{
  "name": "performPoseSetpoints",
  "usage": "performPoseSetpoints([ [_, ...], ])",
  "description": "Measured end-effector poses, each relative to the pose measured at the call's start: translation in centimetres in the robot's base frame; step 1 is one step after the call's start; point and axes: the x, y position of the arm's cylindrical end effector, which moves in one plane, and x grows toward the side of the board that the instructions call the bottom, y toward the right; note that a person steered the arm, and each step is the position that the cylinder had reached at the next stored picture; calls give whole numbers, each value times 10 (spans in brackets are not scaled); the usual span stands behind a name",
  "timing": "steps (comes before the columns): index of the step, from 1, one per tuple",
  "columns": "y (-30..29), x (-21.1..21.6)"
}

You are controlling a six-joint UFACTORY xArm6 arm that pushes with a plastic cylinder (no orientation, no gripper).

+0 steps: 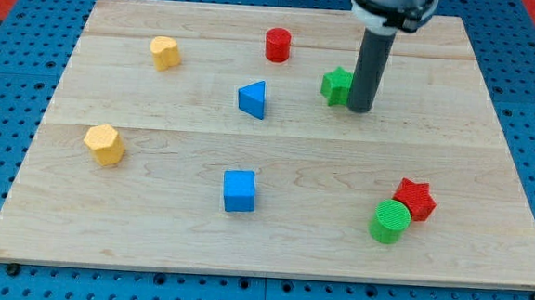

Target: Move the red star and green star above the green circle

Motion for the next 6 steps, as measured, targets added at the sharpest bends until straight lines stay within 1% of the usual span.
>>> performPoseSetpoints([
  [1,10,-48],
  [2,-51,-40],
  [3,-56,24],
  [4,-31,77],
  [5,-25,106],
  [6,-54,61],
])
